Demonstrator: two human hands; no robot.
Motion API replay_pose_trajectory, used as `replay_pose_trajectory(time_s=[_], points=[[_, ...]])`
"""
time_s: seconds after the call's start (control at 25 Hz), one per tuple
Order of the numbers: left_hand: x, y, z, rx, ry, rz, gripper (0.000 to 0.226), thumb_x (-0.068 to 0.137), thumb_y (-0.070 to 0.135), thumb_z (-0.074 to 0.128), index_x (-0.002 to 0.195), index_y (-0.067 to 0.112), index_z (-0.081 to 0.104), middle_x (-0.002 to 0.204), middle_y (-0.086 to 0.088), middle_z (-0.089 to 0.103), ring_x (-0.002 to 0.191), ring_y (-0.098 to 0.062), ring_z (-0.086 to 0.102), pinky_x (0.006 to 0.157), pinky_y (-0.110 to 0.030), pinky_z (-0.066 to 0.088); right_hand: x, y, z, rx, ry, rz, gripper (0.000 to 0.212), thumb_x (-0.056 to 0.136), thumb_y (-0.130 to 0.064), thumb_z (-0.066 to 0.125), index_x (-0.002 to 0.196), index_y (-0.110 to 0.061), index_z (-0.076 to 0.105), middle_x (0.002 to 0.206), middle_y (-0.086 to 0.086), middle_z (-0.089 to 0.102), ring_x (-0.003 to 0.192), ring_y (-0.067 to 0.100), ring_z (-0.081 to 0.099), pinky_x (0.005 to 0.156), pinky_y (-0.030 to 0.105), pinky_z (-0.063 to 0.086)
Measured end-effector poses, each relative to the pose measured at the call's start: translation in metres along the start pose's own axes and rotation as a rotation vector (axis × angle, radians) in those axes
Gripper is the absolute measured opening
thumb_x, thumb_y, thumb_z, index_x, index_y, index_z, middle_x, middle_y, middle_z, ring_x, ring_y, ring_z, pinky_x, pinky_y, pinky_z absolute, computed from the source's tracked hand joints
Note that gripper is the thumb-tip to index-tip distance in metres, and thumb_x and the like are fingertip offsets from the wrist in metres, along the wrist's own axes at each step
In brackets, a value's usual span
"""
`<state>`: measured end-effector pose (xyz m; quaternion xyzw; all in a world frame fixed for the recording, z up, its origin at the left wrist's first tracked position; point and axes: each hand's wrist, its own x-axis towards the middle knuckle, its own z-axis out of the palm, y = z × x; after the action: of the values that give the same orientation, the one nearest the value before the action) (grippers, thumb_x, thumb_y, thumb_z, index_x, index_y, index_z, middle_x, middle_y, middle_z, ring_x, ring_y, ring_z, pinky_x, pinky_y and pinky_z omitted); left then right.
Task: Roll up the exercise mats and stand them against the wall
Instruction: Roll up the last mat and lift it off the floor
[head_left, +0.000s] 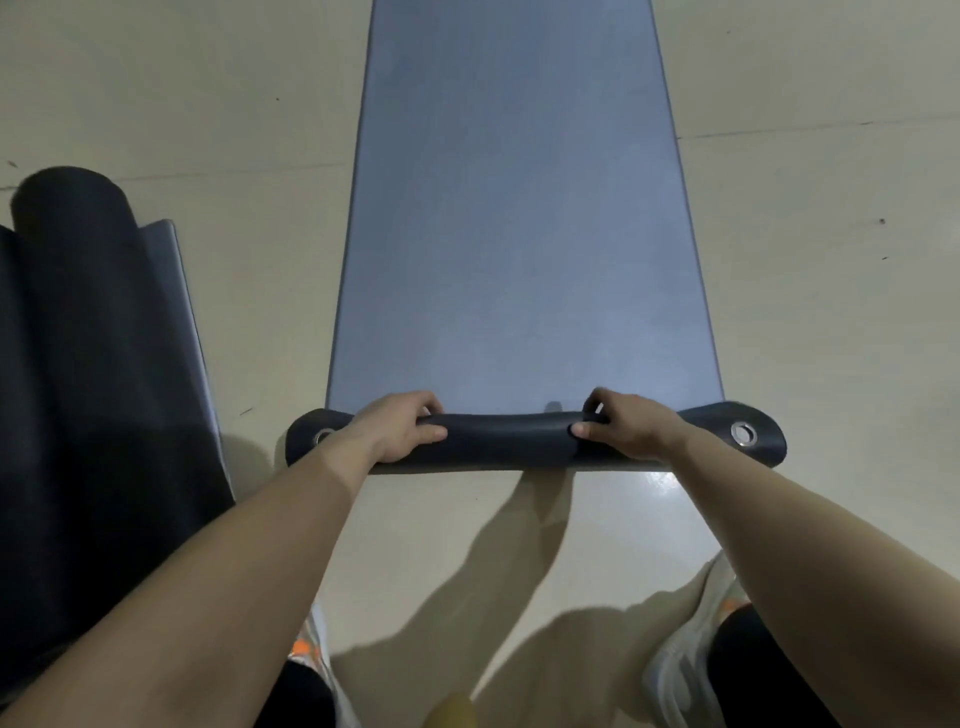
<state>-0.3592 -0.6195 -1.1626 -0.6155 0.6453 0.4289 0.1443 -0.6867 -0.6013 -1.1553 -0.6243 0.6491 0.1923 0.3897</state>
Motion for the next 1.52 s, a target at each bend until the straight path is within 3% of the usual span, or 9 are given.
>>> replay_pose_trajectory(time_s=[0.24, 0.4, 0.52, 0.68, 0.88, 1.08, 1.28, 1.48, 1.52], points=[[0.042, 0.010, 0.005, 0.193, 0.432, -0.061, 0.032, 0.103, 0.051, 0.044, 0.125, 0.038, 0.063, 0.123, 0.001, 0.067, 0.116, -0.026, 0.057, 0.099, -0.041, 0.032, 0.015, -0.028, 0.039, -0.158, 0.743, -0.065, 0.037, 0.102, -0.048, 0.053, 0.121, -0.018, 0.063, 0.123, 0.010, 0.061, 0.116, 0.036, 0.056, 0.103, 0.048, 0.037], [0.064, 0.016, 0.003, 0.202, 0.629, -0.121, 0.029, 0.096, 0.055, 0.055, 0.110, 0.035, 0.069, 0.117, 0.000, 0.063, 0.116, -0.026, 0.052, 0.099, -0.042, 0.029, 0.028, -0.006, 0.079, -0.419, 0.592, -0.124, 0.113, 0.078, -0.060, 0.077, 0.162, -0.012, 0.019, 0.165, 0.015, 0.029, 0.154, 0.040, 0.020, 0.125, 0.055, 0.012], [0.059, 0.019, 0.021, 0.172, 0.872, 0.031, 0.043, 0.090, 0.060, 0.057, 0.109, 0.024, 0.070, 0.113, -0.005, 0.063, 0.110, -0.032, 0.055, 0.095, -0.046, 0.036, 0.058, -0.001, 0.058, -0.472, 0.586, -0.114, 0.121, 0.072, -0.048, 0.085, 0.162, -0.015, 0.012, 0.165, 0.013, 0.027, 0.154, 0.038, 0.018, 0.125, 0.055, 0.016], [0.055, -0.002, 0.036, 0.581, 0.456, 0.138, 0.117, 0.065, 0.079, 0.070, 0.158, 0.024, 0.025, 0.160, -0.007, 0.033, 0.149, -0.031, 0.026, 0.123, -0.049, 0.016, 0.087, -0.010, 0.034, -0.506, 0.465, -0.070, 0.120, 0.069, -0.058, 0.079, 0.161, -0.023, 0.009, 0.165, 0.012, 0.024, 0.153, 0.042, 0.016, 0.123, 0.058, 0.012], [0.062, 0.015, -0.014, 0.494, 0.317, 0.235, 0.098, 0.059, 0.061, 0.078, 0.145, 0.035, 0.040, 0.135, 0.005, 0.057, 0.121, -0.024, 0.056, 0.106, -0.042, 0.041, 0.068, -0.016, -0.007, -0.417, 0.340, -0.082, 0.100, 0.057, -0.079, 0.072, 0.142, -0.034, 0.041, 0.125, 0.000, 0.060, 0.114, 0.030, 0.059, 0.104, 0.050, 0.039], [0.033, 0.033, -0.009, 0.394, -0.168, 0.083, 0.093, 0.053, 0.060, 0.086, 0.135, 0.044, 0.046, 0.114, 0.013, 0.061, 0.101, -0.019, 0.059, 0.085, -0.037, 0.050, 0.018, -0.013, -0.001, -0.253, -0.054, -0.046, 0.093, 0.053, -0.080, 0.076, 0.134, -0.042, 0.049, 0.117, -0.012, 0.067, 0.106, 0.019, 0.062, 0.101, 0.045, 0.050], [0.035, 0.040, -0.018, 0.213, -0.329, 0.051, 0.076, 0.051, 0.054, 0.092, 0.118, 0.046, 0.060, 0.120, 0.012, 0.068, 0.104, -0.016, 0.063, 0.096, -0.039, 0.051, -0.042, 0.009, 0.069, -0.275, 0.479, -0.054, 0.075, 0.089, -0.063, 0.062, 0.149, -0.021, 0.046, 0.154, 0.012, 0.049, 0.143, 0.036, 0.042, 0.121, 0.059, 0.025], [-0.002, 0.040, 0.023, 0.418, 0.483, 0.124, 0.073, 0.084, 0.061, 0.068, 0.147, 0.029, 0.046, 0.151, -0.002, 0.048, 0.138, -0.030, 0.044, 0.112, -0.041, 0.034, 0.006, 0.010, 0.033, -0.187, 0.497, -0.140, 0.070, 0.100, -0.060, 0.022, 0.157, -0.022, 0.040, 0.161, 0.009, 0.042, 0.150, 0.031, 0.033, 0.122, 0.050, 0.019], [-0.007, 0.041, 0.039, 0.491, 0.502, 0.126, 0.084, 0.087, 0.067, 0.060, 0.155, 0.024, 0.035, 0.162, -0.009, 0.034, 0.148, -0.035, 0.030, 0.120, -0.045, 0.025, 0.016, 0.007, 0.013, -0.168, 0.491, -0.129, 0.068, 0.100, -0.060, 0.022, 0.153, -0.024, 0.043, 0.159, 0.007, 0.045, 0.149, 0.030, 0.034, 0.121, 0.050, 0.019]])
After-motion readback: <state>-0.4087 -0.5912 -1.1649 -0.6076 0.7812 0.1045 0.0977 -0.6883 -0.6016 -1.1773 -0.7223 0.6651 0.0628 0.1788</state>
